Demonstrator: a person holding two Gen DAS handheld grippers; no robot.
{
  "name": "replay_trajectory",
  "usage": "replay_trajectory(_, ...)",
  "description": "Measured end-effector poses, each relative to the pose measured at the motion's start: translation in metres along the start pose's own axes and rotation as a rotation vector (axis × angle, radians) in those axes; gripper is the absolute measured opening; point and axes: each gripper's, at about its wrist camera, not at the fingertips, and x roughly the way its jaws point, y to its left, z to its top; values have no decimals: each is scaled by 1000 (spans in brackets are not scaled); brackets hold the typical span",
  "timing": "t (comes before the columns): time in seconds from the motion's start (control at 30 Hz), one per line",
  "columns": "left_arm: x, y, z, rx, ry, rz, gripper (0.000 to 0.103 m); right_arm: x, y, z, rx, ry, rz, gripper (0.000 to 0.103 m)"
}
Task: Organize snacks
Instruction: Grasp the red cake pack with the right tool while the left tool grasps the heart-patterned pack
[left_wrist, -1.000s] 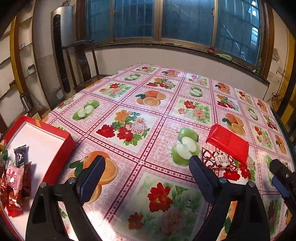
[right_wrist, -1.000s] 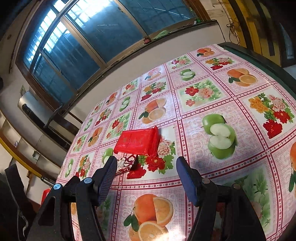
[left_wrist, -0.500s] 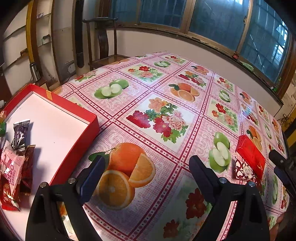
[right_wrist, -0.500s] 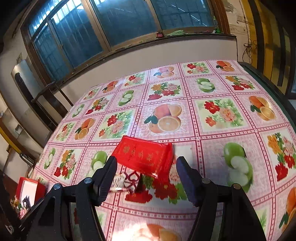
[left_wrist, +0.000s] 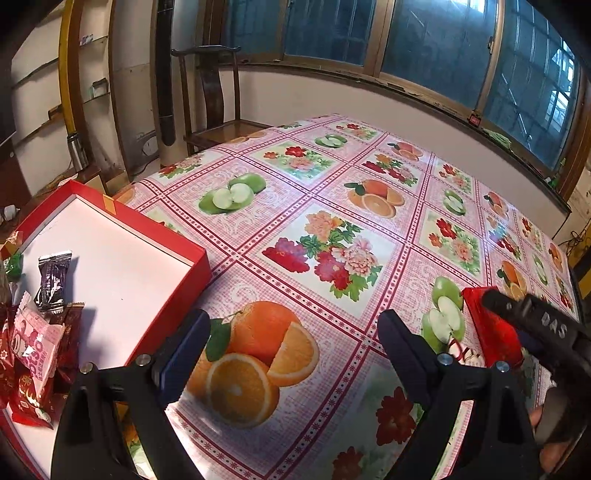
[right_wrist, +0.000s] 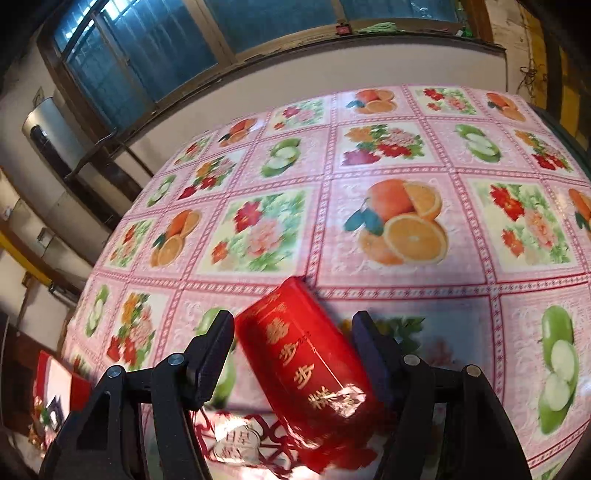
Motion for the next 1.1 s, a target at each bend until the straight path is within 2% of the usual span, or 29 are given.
replay_trajectory(0.07,0,6,2,-16,-6,12,91,-8,14,-18,-80,34,29,71)
replay_trajectory(0.23,0,20,7,-60,-9,3,91,-29,57,-78,-332,89,-30,71)
replay_trajectory(0.3,-1,19,7,-51,-9,10,91,-38,62,-93,-367,100,-20,70)
replay_trajectory(0.37,-3,18,7,-47,-22,17,91,-49,61,-92,-331,25,-52,70)
replay_trajectory(0.43,-3,20,8,-59,-21,4,91,-52,58,-78,-270,-24,-132,70)
replay_trajectory(0.53,-3,21,8,-60,-20,4,91,-38,56,-52,-145,-6,-155,70)
replay_trajectory(0.6,-3,20,8,-56,-18,8,91,-24,58,-41,-101,1,-214,70)
replay_trajectory(0.67,-3,22,8,-65,-13,0,91,-6,62,-33,-70,30,-233,70)
replay_trajectory(0.77,-3,23,8,-67,-12,0,91,9,67,-31,-74,16,-341,70)
replay_trajectory(0.87,-1,22,8,-69,3,-7,91,10,69,-34,-93,-9,-386,70)
replay_trajectory(0.9,-1,22,7,-70,6,-8,91,10,69,-35,-101,-18,-395,68)
replay_trajectory(0.93,-1,22,7,-69,6,-6,91,9,69,-35,-102,-28,-397,60)
replay_trajectory(1.0,-1,21,7,-67,5,-6,91,6,67,-36,-103,-41,-411,50)
replay_trajectory(1.1,-1,19,6,-61,5,-3,91,1,61,-39,-117,-39,-414,50)
